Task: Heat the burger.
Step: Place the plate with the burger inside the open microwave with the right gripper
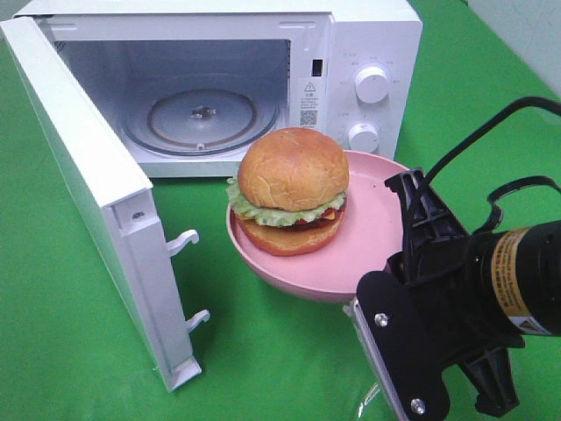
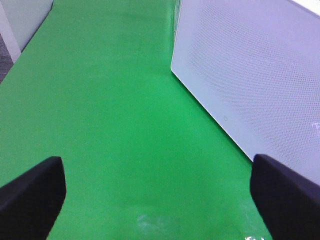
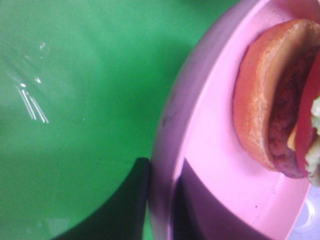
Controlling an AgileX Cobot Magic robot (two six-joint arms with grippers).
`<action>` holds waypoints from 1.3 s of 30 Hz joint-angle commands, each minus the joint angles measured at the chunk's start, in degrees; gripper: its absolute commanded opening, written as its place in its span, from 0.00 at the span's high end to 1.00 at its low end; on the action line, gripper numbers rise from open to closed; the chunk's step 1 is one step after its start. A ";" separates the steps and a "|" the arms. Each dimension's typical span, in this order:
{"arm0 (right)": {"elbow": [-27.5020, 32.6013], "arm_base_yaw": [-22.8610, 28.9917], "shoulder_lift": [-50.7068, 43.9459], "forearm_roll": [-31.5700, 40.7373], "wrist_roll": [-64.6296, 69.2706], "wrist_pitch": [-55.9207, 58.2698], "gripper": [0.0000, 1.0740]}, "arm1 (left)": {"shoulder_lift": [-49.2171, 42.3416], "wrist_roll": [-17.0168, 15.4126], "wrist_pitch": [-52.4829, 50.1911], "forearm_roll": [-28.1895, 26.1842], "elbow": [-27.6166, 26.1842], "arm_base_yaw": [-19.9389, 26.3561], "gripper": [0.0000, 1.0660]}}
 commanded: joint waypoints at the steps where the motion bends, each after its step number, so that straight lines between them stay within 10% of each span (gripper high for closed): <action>1: -0.11 -1.49 -0.52 0.11 -3.27 -4.18 1.00 | -0.86 -0.46 -0.97 -0.40 -0.06 0.06 0.14; 15: -0.11 -9.17 -0.52 11.34 -21.08 -14.84 1.00 | -0.86 -0.46 -0.97 -0.40 -0.06 0.06 0.14; 33: -0.11 -11.97 0.23 51.80 -67.32 -17.65 1.00 | -0.86 -0.46 -0.97 -0.40 -0.06 0.06 0.14; 39: -0.23 -11.97 2.75 55.35 -71.39 -20.05 1.00 | -0.86 -0.46 -0.97 -0.40 -0.06 0.06 0.14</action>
